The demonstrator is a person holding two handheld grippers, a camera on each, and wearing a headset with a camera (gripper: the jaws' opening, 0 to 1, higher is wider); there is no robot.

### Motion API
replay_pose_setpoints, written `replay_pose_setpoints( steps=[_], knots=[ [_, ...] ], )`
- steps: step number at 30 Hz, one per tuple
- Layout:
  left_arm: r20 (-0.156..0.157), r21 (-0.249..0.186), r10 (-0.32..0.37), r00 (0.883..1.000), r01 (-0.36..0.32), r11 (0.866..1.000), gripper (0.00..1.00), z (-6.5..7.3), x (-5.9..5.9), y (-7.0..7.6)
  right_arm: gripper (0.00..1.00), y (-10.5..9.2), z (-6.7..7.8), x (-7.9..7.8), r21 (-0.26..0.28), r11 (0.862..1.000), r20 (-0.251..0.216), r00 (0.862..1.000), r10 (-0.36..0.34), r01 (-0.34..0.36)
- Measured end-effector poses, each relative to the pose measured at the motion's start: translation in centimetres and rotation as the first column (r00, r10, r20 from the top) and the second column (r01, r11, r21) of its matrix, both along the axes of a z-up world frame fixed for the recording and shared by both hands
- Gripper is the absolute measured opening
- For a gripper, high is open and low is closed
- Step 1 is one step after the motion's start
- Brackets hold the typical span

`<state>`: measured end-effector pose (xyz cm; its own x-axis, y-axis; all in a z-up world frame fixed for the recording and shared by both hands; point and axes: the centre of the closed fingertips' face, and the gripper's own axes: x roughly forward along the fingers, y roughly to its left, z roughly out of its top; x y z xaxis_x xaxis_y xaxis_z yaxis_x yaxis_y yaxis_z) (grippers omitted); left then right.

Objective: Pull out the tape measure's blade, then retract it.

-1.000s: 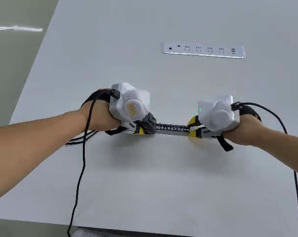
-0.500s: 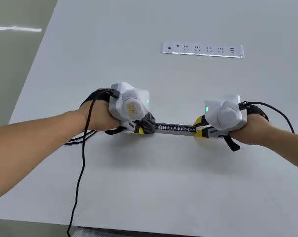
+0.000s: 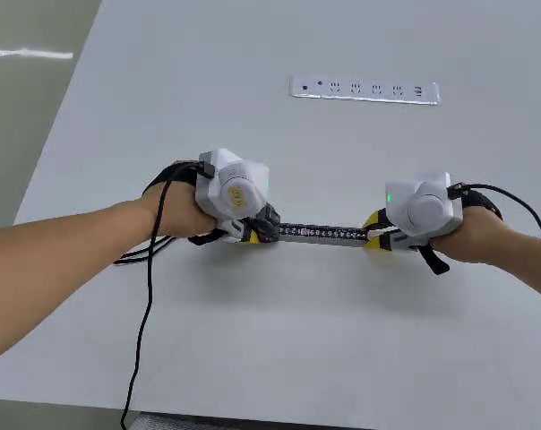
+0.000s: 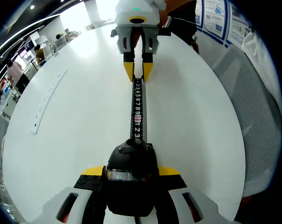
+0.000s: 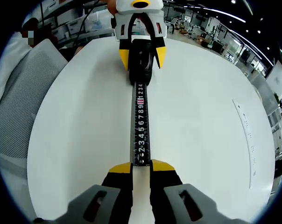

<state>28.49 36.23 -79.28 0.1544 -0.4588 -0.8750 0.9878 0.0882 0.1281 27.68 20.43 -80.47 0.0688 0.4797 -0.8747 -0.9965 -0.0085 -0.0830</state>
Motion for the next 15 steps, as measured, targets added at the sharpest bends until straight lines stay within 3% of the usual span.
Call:
replay_pose_setpoints(
  steps=[15],
  knots=[
    [-0.003, 0.005, -0.001, 1.0, 0.001, 1.0, 0.37, -0.1, 0.1, 0.0, 0.11, -2.3, 0.2, -0.1, -0.019, 1.0, -0.001, 1.0, -0.013, 0.013]
  ],
)
